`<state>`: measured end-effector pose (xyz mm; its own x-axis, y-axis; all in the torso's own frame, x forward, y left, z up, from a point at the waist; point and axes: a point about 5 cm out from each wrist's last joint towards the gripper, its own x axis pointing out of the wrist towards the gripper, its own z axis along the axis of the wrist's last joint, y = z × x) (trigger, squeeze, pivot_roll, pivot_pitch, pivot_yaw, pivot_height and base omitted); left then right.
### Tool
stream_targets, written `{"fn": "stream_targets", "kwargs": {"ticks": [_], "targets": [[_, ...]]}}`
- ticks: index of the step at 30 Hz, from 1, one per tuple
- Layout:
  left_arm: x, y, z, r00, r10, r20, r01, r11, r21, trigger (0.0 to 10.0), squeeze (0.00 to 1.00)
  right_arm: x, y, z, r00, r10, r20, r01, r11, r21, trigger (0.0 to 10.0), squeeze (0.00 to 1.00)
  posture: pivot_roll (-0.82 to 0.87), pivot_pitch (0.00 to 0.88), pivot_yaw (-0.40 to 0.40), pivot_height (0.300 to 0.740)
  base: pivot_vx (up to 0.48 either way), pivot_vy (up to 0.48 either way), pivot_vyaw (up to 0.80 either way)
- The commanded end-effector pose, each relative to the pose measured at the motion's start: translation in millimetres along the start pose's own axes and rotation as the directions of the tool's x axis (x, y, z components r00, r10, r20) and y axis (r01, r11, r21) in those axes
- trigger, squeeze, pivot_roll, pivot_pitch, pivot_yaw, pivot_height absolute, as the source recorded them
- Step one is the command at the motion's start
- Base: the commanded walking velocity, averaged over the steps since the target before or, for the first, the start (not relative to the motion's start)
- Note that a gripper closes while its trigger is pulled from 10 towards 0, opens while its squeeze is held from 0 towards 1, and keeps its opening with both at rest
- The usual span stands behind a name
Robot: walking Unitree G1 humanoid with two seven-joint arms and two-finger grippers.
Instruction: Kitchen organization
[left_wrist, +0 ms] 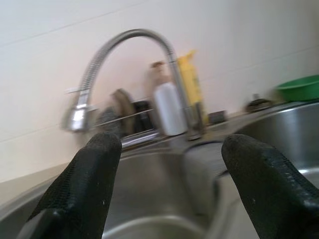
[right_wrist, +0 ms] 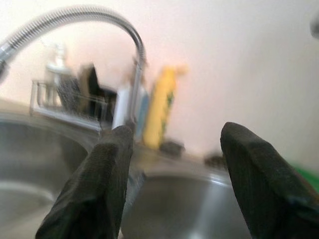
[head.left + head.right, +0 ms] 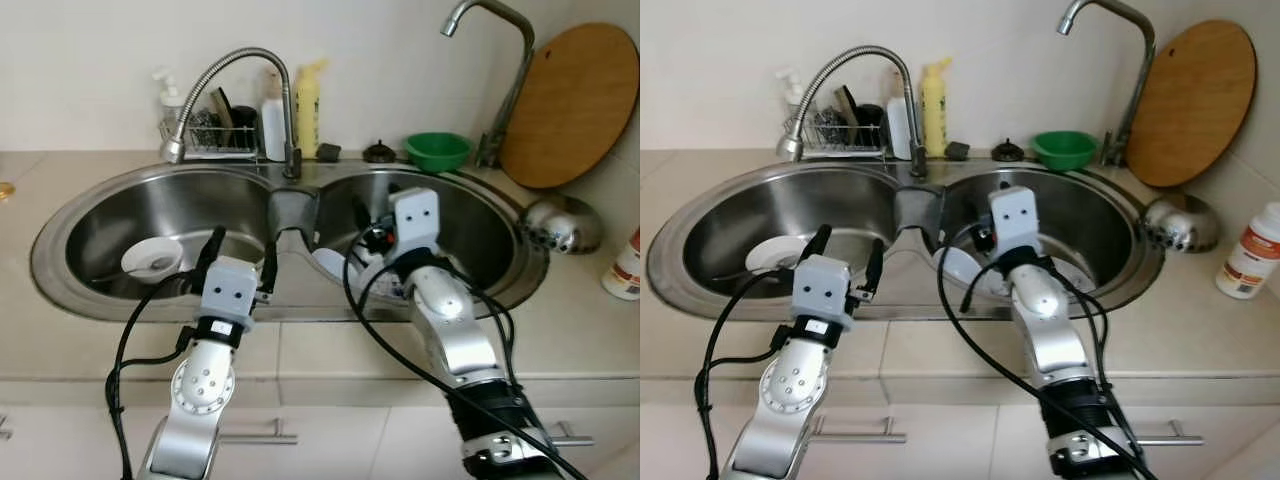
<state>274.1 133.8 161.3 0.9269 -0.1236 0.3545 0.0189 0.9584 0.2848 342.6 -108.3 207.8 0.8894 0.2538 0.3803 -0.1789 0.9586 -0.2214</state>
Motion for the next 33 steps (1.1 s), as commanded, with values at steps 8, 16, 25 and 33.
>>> {"fn": "stream_targets", "kwargs": {"ticks": [8, 16, 25, 33], "targets": [[3.8, 7.7, 16, 0.996, 0.026, 0.085, -0.028, 0.999, 0.028, 10.0, 0.00, -5.0, 17.2, 14, 0.994, 0.022, 0.110, -0.019, 0.999, -0.032, 10.0, 0.00, 0.00, 0.000, 0.004, 0.740, 0.000, 0.465, 0.00], [4.6, 8.9, 20, 0.994, 0.030, 0.106, -0.034, 0.999, 0.032, 10.0, 0.00, -7.3, 21.8, 16, 0.991, 0.020, 0.134, -0.016, 0.999, -0.030, 10.0, 0.00, 0.00, 0.000, 0.001, 0.740, 0.000, 0.466, 0.00], [2.6, 7.0, 19, 0.995, 0.029, 0.098, -0.033, 0.999, 0.036, 10.0, 0.00, -8.4, 18.5, 17, 0.991, 0.016, 0.134, -0.010, 0.999, -0.044, 10.0, 0.00, 0.00, 0.000, -0.001, 0.740, 0.000, 0.259, 0.00], [1.1, 5.7, 17, 0.996, 0.026, 0.089, -0.028, 0.999, 0.022, 10.0, 0.00, -9.2, 21.6, 14, 0.992, 0.017, 0.121, -0.012, 0.999, -0.042, 10.0, 0.00, 0.00, 0.000, -0.001, 0.740, 0.000, 0.000, 0.00]]}}
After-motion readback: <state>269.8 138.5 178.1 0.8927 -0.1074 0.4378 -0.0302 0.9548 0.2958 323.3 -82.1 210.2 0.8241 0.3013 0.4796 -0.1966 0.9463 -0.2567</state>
